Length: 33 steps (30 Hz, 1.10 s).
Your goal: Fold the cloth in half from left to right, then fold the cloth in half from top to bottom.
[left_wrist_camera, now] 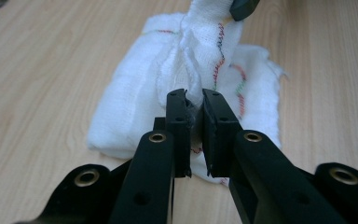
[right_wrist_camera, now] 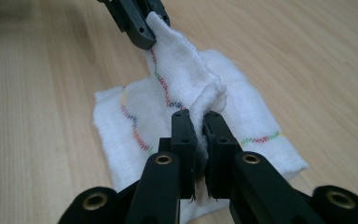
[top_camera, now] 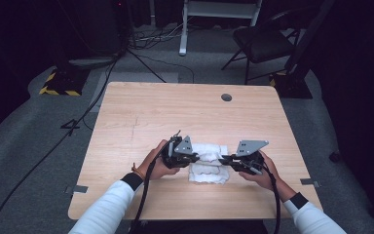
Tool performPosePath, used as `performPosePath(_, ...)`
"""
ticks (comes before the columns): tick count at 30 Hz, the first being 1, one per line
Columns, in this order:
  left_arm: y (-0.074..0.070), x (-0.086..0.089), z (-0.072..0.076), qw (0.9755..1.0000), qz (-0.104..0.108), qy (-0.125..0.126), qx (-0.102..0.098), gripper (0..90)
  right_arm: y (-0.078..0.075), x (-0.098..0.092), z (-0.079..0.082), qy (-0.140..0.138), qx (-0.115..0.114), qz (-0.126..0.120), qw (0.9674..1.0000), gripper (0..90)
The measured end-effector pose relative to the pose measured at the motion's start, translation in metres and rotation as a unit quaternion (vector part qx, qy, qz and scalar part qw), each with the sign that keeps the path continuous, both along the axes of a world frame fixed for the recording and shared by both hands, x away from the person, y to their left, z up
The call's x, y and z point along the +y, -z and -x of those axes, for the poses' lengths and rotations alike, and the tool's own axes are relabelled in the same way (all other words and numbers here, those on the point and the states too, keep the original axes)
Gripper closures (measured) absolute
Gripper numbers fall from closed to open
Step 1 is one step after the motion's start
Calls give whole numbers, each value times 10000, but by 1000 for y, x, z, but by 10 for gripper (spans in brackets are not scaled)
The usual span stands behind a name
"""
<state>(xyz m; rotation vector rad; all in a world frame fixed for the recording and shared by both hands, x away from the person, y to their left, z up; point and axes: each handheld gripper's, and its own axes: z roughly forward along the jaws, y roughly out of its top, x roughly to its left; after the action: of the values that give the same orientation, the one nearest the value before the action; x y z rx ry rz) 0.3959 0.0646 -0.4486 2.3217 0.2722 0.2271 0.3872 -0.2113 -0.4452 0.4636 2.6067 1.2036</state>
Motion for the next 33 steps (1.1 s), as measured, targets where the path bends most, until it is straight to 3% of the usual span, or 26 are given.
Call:
performPosePath(3,8,-1,8,9998,-178,71,-12,807,8,0,6,-79,137,157,9998,830)
performPosePath(13,20,0,16,9995,-256,108,160,801,23,-6,15,-111,341,326,9988,801)
performPosePath(17,26,-3,19,9987,-421,213,189,803,26,-5,15,-161,397,399,9983,791)
performPosePath(23,31,-3,18,9986,-377,195,324,807,33,-6,16,-138,433,450,9980,792)
performPosePath(26,35,-3,22,9988,-354,180,277,804,36,-6,16,-93,437,444,9980,792)
performPosePath(30,34,-3,22,9988,-337,188,308,753,36,-7,18,-54,427,415,9982,764)
performPosePath(31,32,-3,24,9987,-351,214,299,725,35,-7,20,-59,375,427,9984,688)
performPosePath(33,29,-3,26,9988,-391,159,239,661,31,-8,21,-76,317,393,9987,663)
